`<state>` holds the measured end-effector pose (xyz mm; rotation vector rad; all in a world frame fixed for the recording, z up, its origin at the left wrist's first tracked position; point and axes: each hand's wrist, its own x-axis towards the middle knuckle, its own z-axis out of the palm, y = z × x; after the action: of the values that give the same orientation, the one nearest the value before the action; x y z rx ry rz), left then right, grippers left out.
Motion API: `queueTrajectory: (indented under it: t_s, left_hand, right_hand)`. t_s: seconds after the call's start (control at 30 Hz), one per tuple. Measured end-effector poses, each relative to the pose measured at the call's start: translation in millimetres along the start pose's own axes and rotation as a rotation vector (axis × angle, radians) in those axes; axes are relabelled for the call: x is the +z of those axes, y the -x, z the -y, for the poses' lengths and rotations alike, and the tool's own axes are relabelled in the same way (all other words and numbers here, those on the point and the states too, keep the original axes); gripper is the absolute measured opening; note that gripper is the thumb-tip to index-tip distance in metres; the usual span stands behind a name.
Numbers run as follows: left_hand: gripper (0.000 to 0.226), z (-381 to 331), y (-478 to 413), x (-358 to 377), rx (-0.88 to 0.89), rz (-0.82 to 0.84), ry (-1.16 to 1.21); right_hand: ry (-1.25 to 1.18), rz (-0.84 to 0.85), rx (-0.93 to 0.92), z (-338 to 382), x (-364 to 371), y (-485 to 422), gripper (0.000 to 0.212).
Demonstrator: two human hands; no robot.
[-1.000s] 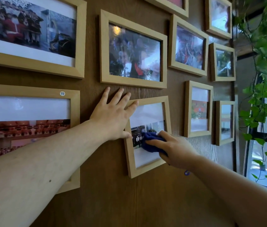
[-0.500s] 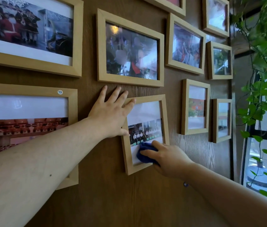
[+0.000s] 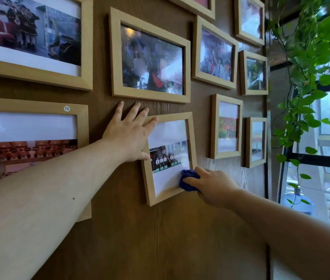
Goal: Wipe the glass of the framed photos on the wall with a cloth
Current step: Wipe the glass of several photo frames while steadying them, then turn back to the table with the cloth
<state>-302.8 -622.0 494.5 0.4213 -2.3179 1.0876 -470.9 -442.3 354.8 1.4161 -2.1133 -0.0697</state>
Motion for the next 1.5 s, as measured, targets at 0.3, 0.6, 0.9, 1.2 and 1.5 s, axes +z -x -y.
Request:
queueTrajectory:
  t_s: [0.3, 0.6, 0.9, 1.2, 1.5]
  left_hand:
    - [0.084, -15, 45, -9, 0.149, -0.105, 0.149]
    - [0.081, -69, 110, -19, 0.354, -0.179, 0.446]
    - [0.08, -148, 113, -37, 0.506, -0.211, 0.628]
    - [0.077, -293, 96, -75, 0.741, -0.226, 0.799]
    - [0.076, -382, 100, -116, 0.994, -0.352, 0.912]
  right_hand:
    - [0.027, -0.025, 0.099, 4, -30, 46, 0.051]
    - [0.169, 0.026, 0.208, 34, -82, 110, 0.053]
    - [0.255, 0.091, 0.414, 19, -97, 209, 0.053]
    - [0.196, 0.179, 0.65, -5, -76, 338, 0.055]
    - [0.22, 0.296, 0.929, 11, -86, 437, 0.057]
